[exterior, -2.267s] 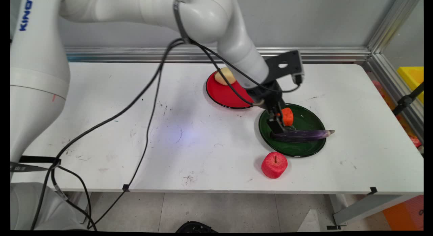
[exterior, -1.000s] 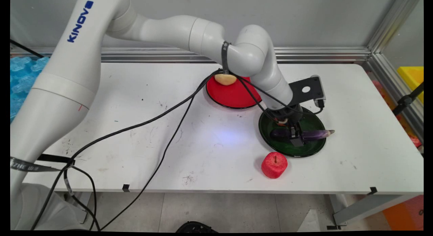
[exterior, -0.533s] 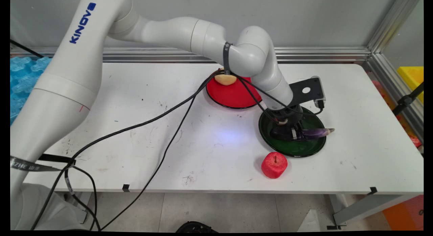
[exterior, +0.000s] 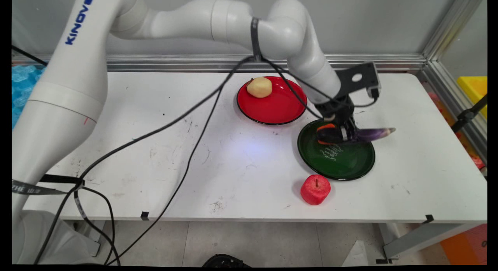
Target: Place the picked object on the red plate
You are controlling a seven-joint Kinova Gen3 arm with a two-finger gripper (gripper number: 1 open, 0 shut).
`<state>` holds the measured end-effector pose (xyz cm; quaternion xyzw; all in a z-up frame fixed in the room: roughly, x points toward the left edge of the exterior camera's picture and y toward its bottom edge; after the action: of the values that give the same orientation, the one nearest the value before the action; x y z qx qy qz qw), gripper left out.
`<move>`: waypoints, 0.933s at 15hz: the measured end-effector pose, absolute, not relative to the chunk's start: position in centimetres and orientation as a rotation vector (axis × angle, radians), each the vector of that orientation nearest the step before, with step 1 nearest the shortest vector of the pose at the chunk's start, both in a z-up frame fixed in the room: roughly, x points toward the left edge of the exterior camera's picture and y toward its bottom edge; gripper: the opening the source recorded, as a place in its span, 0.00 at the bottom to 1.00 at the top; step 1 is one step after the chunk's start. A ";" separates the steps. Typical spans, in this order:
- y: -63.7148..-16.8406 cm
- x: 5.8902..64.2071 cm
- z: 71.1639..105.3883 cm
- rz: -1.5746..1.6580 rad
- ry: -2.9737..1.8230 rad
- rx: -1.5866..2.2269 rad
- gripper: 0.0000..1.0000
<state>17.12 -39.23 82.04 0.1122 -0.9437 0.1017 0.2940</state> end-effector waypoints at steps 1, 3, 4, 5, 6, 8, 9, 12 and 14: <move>-39.4 17.6 82.9 0.280 -2.510 0.293 0.00; -40.1 19.0 84.7 0.308 -2.512 0.286 0.00; -40.5 19.8 85.5 0.324 -2.516 0.284 0.00; -40.8 20.6 86.0 0.338 -2.521 0.286 0.00; -41.3 21.7 86.6 0.356 -2.528 0.292 0.00; -42.1 23.7 87.4 0.386 -2.537 0.314 0.00; -42.6 24.9 87.6 0.400 -2.540 0.331 0.00; -43.7 28.5 87.6 0.430 -2.554 0.391 0.00; -44.1 30.2 87.3 0.437 -2.560 0.421 0.00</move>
<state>30.18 -44.09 87.32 0.1548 -0.9415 0.1609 0.2524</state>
